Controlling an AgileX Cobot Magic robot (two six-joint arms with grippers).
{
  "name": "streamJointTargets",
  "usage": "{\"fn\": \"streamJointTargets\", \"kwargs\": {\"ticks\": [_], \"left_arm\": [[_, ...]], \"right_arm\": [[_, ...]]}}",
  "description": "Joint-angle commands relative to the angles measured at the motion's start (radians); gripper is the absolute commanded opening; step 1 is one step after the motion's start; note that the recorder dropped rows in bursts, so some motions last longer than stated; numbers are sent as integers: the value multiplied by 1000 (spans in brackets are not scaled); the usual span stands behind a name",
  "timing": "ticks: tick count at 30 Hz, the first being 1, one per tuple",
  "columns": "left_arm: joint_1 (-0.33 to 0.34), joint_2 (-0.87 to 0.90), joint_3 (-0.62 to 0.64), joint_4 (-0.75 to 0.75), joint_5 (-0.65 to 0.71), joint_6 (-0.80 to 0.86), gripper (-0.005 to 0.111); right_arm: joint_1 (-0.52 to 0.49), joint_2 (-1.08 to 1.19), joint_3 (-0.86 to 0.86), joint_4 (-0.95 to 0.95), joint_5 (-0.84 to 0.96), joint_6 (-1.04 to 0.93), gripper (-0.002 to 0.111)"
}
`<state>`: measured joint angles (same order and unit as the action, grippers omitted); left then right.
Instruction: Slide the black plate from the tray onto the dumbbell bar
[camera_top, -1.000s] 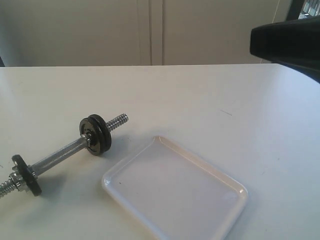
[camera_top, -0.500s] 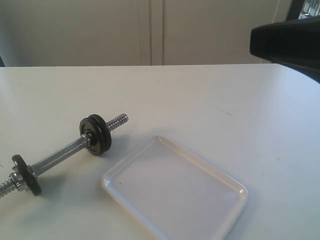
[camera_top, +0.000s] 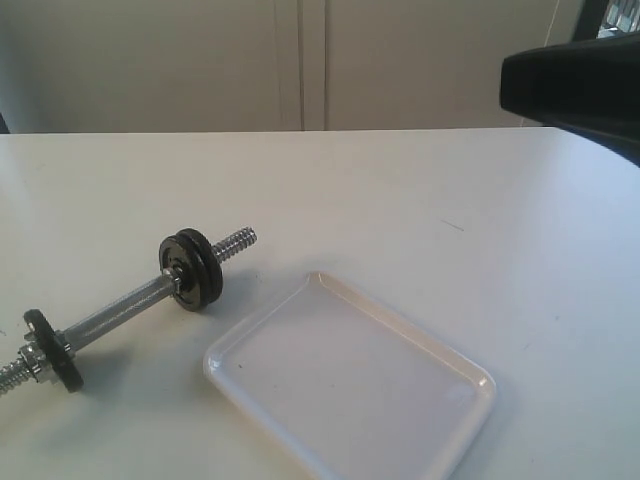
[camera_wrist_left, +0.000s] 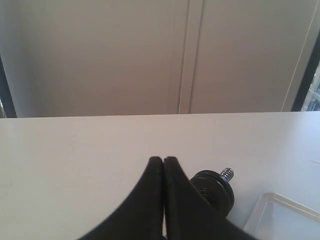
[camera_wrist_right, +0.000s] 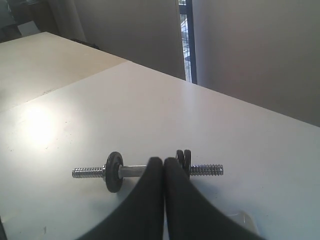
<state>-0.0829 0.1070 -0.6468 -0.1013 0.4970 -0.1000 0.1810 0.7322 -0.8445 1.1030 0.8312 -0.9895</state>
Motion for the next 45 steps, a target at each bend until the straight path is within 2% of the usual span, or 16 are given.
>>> {"fn": "streamJointTargets", "kwargs": {"ticks": [1, 4, 6, 7, 10, 12, 16, 18, 27, 42, 45], "left_arm": [[1, -7, 20, -2, -8, -6, 0], [1, -47, 86, 17, -32, 20, 0], [1, -107, 189, 74, -73, 67, 0], [1, -107, 272, 63, -79, 57, 0], [1, -107, 388, 65, -157, 4, 0], [1, -107, 499, 65, -293, 2, 0], [1, -107, 647, 59, -320, -42, 0], [-1, -107, 647, 52, -274, -65, 0], [1, -107, 647, 43, -286, 13, 0], [1, -107, 647, 20, -288, 9, 0], [1, -107, 647, 75, -286, 9, 0]], "right_arm": [[-1, -5, 9, 0, -4, -8, 0], [-1, -5, 9, 0, -4, -8, 0], [-1, -5, 9, 0, -4, -8, 0], [-1, -5, 9, 0, -4, -26, 0], [-1, -5, 9, -3, -2, -26, 0], [-1, -5, 9, -3, -2, -26, 0], [-1, -5, 9, -3, -2, -26, 0], [-1, -5, 9, -3, -2, -26, 0], [-1, -5, 9, -3, -2, -26, 0], [-1, -5, 9, -3, -2, -26, 0], [-1, -5, 9, -3, -2, -26, 0]]}}
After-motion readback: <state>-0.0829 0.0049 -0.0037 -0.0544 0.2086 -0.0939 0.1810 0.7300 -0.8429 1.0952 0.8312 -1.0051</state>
